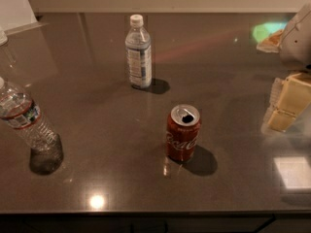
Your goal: Move coke can near blue plastic bottle
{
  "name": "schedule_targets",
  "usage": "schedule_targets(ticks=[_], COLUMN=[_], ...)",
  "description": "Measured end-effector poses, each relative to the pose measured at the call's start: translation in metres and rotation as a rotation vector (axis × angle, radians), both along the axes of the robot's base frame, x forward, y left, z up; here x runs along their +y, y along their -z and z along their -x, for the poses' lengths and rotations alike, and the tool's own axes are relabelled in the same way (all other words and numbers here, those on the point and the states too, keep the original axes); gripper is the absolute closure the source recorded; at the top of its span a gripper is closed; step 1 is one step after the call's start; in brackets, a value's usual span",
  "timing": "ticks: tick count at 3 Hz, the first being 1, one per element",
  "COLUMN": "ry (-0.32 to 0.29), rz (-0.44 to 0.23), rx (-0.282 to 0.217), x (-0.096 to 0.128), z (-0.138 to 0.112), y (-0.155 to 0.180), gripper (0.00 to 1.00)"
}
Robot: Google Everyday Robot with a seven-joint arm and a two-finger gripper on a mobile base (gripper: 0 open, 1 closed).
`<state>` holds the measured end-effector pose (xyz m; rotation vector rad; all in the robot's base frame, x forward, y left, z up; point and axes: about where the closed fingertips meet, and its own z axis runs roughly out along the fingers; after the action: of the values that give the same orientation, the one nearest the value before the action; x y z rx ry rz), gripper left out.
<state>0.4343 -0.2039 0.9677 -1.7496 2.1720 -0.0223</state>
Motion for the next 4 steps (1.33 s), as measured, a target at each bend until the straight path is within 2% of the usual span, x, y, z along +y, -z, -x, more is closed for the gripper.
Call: schedule_targets(ticks=[2, 4], ry=[-0.145, -0.242], rz=[-0.164, -0.251], rx=[0.036, 0.056], x=[0.043, 0.088], z=[0.013, 0.013], y=[0.037, 0.066], gripper=[0.0, 0.0])
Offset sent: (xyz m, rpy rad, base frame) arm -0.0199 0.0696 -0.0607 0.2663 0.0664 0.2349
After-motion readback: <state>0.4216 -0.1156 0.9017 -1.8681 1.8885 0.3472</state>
